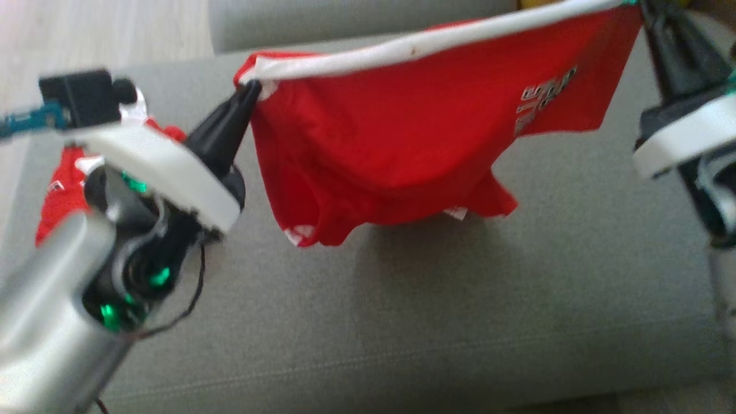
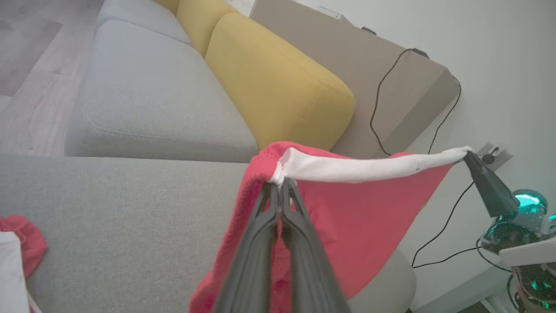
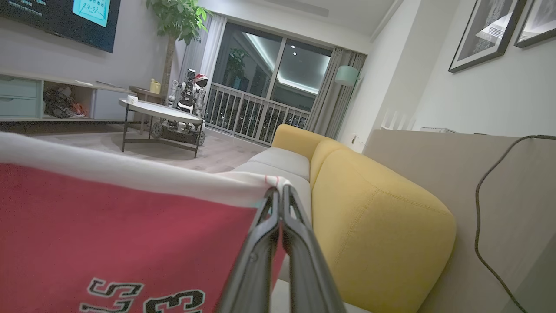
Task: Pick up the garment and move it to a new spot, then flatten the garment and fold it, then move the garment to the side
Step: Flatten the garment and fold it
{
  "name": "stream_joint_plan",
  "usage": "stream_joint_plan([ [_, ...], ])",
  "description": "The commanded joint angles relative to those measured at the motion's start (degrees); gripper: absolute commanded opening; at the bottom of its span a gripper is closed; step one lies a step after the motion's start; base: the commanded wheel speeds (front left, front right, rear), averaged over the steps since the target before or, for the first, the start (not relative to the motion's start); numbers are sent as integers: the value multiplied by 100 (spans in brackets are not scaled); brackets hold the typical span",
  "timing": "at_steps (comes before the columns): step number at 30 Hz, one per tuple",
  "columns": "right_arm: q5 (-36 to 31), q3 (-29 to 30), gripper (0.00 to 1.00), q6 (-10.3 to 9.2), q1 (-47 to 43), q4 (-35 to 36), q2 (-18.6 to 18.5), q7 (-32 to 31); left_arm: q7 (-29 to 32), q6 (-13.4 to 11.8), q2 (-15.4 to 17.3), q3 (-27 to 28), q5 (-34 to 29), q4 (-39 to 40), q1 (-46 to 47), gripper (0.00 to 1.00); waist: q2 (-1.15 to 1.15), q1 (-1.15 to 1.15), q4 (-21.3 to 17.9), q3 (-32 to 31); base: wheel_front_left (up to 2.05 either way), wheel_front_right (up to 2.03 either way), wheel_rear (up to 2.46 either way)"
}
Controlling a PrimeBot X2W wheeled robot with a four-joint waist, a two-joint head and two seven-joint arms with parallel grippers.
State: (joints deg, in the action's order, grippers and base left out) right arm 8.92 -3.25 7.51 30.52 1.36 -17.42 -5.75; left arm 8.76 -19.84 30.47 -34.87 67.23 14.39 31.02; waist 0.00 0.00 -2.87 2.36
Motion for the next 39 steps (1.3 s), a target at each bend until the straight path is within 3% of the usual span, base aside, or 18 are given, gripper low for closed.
stream_joint_plan([
  [1, 110, -21, 0, -2, 622, 240, -155, -165, 269, -60, 225, 271, -15, 63, 841, 0, 0, 0, 9, 444, 0, 0, 0],
  [5, 207, -103, 0, -2, 1345, 51, -363, -250, 608, -57, 143, 190, -179, -307, 1700, 0, 0, 0, -10, 977, 0, 0, 0],
  [10, 182, -93, 0, -2, 3076, -1053, -550, 133, 574, 86, -299, 41, -855, -1580, 3505, 0, 0, 0, -78, 1911, 0, 0, 0],
  [16, -194, -225, 0, -2, 4994, -2324, -533, 1135, -569, 487, -817, -311, -2234, -3274, 5504, 0, 0, 0, -125, 2709, 0, 0, 0],
  [20, -322, -377, 0, -2, 5599, -2995, -525, 1795, -1301, 709, -1243, -391, -2549, -4202, 6118, 0, 0, 0, -105, 3015, 0, 0, 0],
  [24, -362, -464, 0, -2, 5522, -3504, -387, 2028, -1730, 967, -1531, -646, -2724, -4927, 6125, 0, 0, 0, -53, 3141, 0, 0, 0],
  [27, -97, -880, 0, -2, 5020, -3939, -214, 2058, -1912, 1088, -1662, -989, -2902, -5383, 5751, 0, 0, 0, 10, 3059, 0, 0, 0],
  [32, 339, -1771, 0, -2, 4100, -4472, -354, 2069, -1913, 1422, -1875, -1707, -3113, -5912, 4767, 0, 0, 0, 93, 2785, 0, 0, 0],
  [39, 923, -2644, 0, -2, 3368, -5084, -641, 2025, -1907, 1760, -1860, -2369, -3264, -6419, 3604, 0, 0, 0, 109, 2311, 0, 0, 0],
])
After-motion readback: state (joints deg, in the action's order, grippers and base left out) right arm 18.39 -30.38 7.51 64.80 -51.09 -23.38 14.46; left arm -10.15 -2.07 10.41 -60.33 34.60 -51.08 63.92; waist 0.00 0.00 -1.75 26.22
